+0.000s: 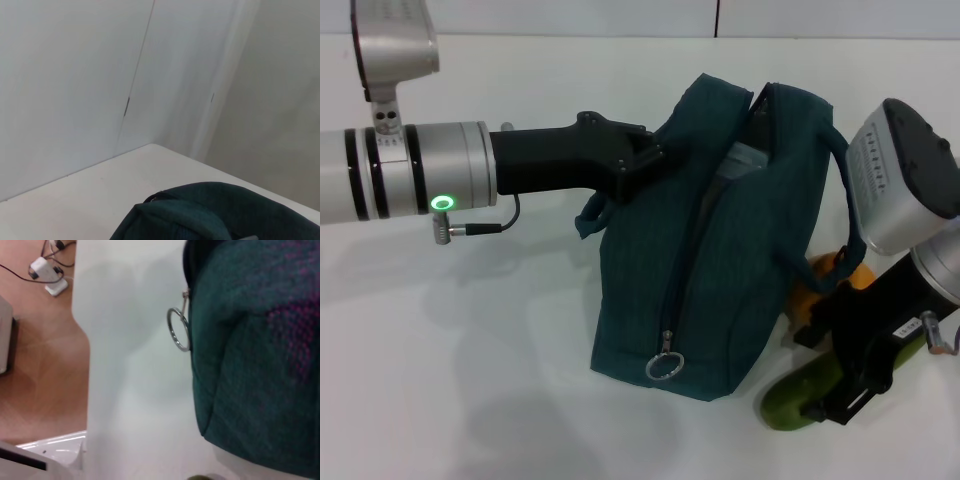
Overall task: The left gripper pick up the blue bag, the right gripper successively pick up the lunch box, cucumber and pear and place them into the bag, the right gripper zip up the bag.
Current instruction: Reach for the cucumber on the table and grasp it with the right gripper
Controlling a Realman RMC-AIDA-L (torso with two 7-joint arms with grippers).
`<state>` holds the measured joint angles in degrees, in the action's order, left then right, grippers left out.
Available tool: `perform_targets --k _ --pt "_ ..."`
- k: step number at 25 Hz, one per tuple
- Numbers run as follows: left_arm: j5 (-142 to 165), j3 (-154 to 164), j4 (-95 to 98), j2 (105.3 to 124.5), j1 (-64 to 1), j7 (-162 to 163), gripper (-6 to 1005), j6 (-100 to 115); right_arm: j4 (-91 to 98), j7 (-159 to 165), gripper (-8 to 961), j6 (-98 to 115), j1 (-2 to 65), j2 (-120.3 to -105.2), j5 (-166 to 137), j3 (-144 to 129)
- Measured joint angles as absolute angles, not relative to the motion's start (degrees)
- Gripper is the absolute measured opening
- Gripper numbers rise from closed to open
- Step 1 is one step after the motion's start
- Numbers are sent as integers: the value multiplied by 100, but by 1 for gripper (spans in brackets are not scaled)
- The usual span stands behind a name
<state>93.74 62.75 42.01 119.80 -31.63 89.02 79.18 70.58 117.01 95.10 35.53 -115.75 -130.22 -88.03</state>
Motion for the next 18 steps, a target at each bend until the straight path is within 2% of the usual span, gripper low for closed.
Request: perform_targets --k 18 --pt "9360 6263 4201 11979 -3156 8885 45 7903 7053 11742 859 9501 3721 -11555 -13259 -9358"
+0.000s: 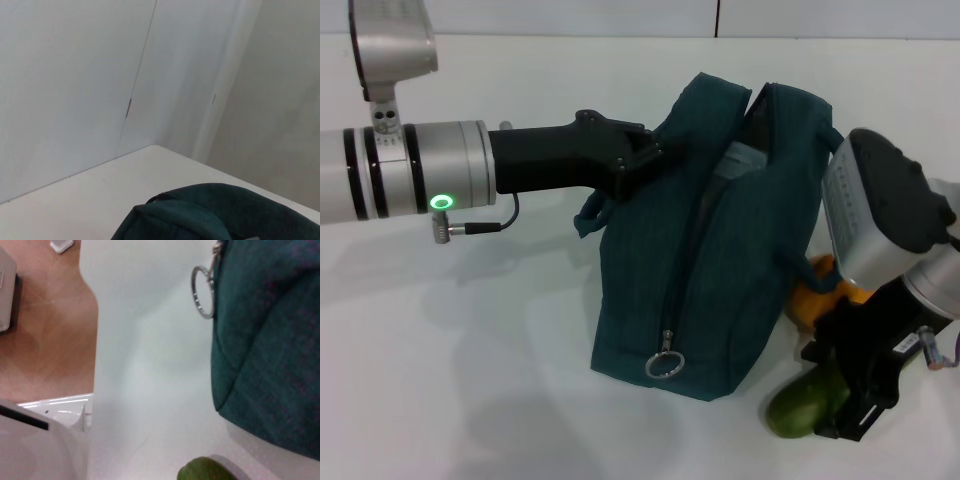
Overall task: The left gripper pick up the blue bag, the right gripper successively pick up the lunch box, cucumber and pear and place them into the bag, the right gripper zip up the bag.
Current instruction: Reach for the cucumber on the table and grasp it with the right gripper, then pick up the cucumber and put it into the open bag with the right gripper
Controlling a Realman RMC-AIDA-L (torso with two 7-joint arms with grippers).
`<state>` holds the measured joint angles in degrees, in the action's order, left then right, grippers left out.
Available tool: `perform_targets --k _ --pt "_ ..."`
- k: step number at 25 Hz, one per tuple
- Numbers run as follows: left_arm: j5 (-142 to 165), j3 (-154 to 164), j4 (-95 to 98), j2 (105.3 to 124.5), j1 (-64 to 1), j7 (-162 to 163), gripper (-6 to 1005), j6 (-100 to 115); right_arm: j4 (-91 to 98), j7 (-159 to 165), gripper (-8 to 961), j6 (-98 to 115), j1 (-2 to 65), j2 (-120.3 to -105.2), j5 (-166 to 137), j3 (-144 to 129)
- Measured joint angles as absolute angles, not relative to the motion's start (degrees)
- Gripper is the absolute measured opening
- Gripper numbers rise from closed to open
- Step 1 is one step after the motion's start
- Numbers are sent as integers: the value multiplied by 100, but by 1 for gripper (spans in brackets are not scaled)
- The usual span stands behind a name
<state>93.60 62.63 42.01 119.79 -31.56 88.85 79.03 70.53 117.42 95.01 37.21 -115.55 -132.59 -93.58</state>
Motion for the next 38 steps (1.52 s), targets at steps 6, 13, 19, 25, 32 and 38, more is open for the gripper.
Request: perform_targets --k 6,13,19,25,32,38 --pt "9359 6274 4201 11974 -3155 8885 45 7901 7040 11770 858 9499 3734 -11579 -13393 -9416" --pt "9359 6268 4201 11962 -3155 8886 45 7901 6927 11824 837 9499 3824 -11584 -13395 -9412" --pt "9359 6260 4201 11962 -3155 8886 45 7901 6910 11845 765 9498 3834 -11584 -13395 -9394" --pt "9359 6263 4201 11962 -3155 8873 45 7900 6821 11869 583 9490 3853 -11583 -13382 -9180" --pt "9360 6237 4201 11970 -3114 8807 46 7861 6818 11798 587 9732 3759 -11554 -13127 -8659" --pt "9360 6238 4201 11971 -3096 8806 46 7857 6987 11393 590 10116 3432 -11541 -12776 -7955"
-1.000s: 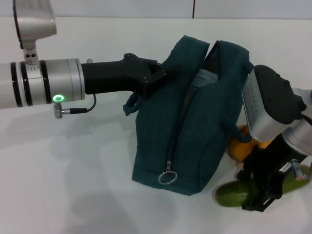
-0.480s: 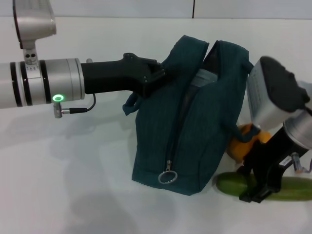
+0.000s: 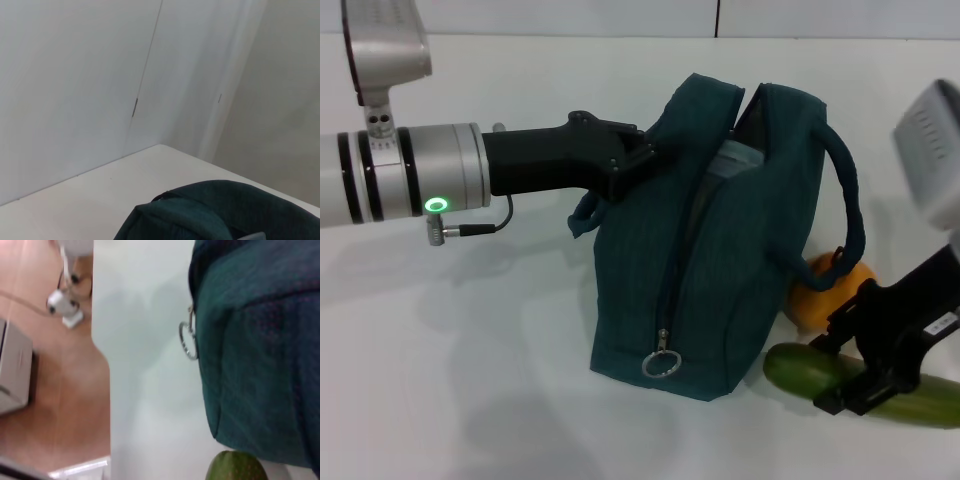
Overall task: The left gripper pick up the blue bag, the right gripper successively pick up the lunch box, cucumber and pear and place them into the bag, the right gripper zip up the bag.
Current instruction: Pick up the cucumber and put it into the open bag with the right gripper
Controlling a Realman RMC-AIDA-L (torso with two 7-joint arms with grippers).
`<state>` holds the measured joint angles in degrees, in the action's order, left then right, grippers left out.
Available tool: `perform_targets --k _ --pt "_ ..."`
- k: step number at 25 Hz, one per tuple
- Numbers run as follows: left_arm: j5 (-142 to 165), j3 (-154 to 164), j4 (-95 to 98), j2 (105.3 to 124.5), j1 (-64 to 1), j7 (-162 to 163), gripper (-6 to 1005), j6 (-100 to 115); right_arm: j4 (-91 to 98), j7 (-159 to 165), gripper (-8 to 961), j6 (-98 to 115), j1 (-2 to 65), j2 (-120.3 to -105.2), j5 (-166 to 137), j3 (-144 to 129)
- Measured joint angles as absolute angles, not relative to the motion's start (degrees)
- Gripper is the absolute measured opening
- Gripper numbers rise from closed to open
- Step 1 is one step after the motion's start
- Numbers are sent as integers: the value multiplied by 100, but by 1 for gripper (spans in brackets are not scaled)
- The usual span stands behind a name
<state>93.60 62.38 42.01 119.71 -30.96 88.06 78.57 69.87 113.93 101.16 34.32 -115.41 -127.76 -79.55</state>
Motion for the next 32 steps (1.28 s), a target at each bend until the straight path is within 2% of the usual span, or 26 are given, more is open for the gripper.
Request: perform_targets --k 8,19,32 --pt "9360 6232 4201 11966 -3093 8806 46 7853 7058 10937 594 10712 3090 -11532 -12314 -6977" --pt "9357 6231 4201 11961 -3125 8807 46 7838 6685 10171 600 11495 2977 -11516 -11295 -5965" --pt "9218 6231 4257 11959 -3111 8807 46 7847 5385 9296 607 11732 2819 -11500 -8270 -4494"
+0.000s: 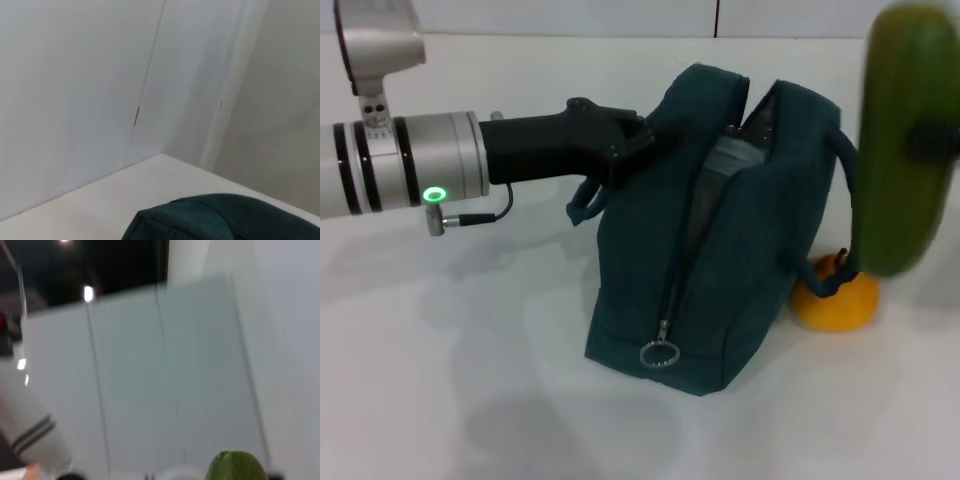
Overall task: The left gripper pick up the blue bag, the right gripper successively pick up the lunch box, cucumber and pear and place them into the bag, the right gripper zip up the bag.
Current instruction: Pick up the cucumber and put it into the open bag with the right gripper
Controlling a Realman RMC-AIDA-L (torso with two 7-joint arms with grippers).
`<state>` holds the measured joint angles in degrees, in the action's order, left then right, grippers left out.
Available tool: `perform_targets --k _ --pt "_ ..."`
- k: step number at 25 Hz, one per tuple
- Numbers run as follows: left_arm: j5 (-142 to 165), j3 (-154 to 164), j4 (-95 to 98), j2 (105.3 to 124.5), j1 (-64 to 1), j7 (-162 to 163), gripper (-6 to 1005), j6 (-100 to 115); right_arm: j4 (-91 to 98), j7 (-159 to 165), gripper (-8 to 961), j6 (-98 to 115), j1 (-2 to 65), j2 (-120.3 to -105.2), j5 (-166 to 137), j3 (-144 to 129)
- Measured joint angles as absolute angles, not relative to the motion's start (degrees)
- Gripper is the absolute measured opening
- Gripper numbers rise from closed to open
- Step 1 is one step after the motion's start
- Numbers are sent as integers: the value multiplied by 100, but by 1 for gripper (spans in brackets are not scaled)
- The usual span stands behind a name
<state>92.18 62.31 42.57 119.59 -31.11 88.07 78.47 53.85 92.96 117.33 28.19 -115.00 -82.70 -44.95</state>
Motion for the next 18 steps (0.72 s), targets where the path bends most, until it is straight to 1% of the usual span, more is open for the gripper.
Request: perform_targets --k 4,8,12,14,18 --pt "9139 6235 4294 11947 -3135 8837 46 7896 5018 9114 609 11648 2833 -11463 -7910 -4399" --pt "9117 6266 4350 11955 -3138 8849 46 7907 4273 8708 611 11544 2931 -11514 -7594 -4167" --pt "9102 6281 4350 11958 -3144 8858 46 7916 3550 8384 613 11399 3182 -11495 -7478 -4147" --pt "9102 6293 4351 11957 -3146 8858 46 7949 3367 8307 614 11350 3289 -11489 -7476 -4153" --pt "9101 6301 4351 11955 -3147 8836 46 7995 3177 8208 616 11068 3449 -11535 -7500 -4311"
